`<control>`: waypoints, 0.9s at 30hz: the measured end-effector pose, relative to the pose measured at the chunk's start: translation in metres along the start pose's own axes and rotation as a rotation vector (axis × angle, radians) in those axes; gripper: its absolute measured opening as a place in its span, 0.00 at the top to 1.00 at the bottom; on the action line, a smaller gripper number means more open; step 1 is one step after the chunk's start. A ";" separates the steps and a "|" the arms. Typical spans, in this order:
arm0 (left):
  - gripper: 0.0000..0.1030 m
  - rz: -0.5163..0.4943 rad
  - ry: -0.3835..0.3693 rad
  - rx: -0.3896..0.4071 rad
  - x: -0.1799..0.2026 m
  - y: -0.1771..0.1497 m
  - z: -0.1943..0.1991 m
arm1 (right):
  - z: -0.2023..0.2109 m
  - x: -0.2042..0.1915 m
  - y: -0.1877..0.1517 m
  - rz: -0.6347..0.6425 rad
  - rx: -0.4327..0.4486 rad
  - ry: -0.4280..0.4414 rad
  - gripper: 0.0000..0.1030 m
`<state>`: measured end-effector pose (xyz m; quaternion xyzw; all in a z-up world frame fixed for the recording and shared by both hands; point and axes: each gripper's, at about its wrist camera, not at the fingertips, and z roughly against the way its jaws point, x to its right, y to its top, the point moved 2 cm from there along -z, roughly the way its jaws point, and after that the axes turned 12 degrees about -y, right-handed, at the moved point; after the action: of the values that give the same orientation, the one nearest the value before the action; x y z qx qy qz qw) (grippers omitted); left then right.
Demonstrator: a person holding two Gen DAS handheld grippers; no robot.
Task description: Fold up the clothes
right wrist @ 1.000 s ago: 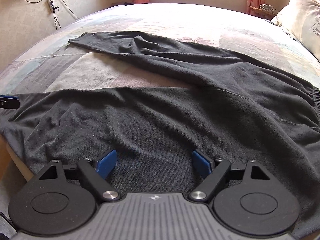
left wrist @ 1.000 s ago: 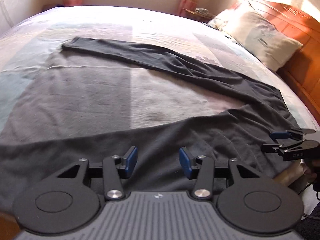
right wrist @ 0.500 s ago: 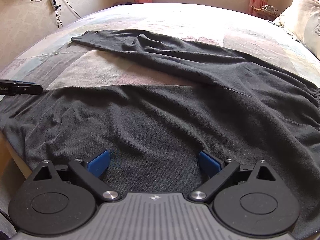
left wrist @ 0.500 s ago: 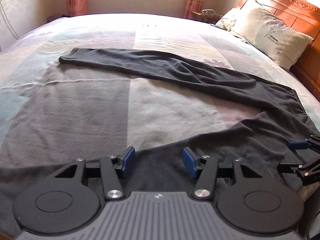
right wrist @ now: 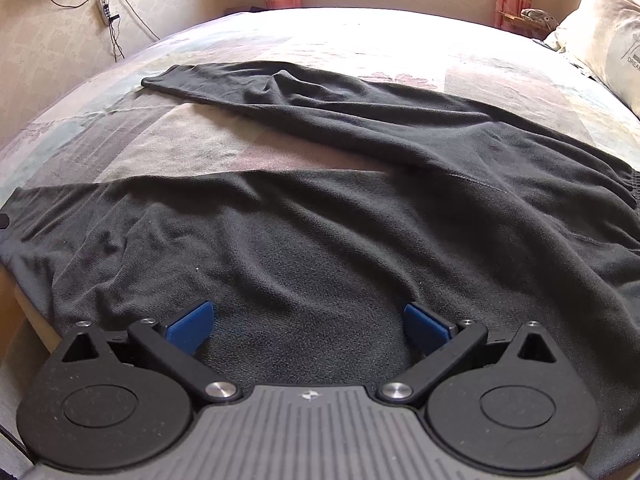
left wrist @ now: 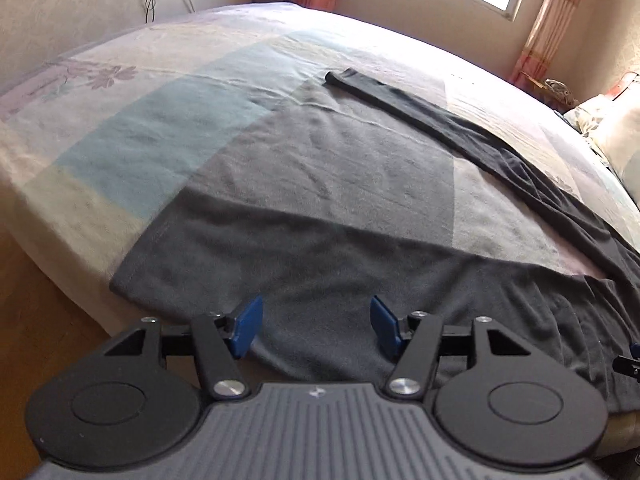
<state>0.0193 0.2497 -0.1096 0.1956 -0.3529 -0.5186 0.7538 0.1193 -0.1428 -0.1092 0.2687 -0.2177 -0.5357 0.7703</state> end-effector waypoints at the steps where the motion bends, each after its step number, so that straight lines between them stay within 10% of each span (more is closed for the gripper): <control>1: 0.41 -0.013 -0.013 0.006 0.005 0.004 -0.002 | 0.002 0.001 0.000 -0.009 -0.002 0.000 0.00; 14: 0.35 -0.094 -0.027 -0.117 0.052 -0.011 -0.035 | 0.031 0.069 -0.032 -0.212 -0.037 -0.092 0.00; 27: 0.31 -0.138 -0.158 -0.066 0.113 0.025 -0.029 | 0.041 0.091 -0.004 -0.255 0.022 0.053 0.00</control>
<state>0.0806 0.1535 -0.0756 0.1528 -0.3796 -0.5945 0.6922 0.1215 -0.2374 -0.0766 0.3168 -0.1674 -0.6197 0.6982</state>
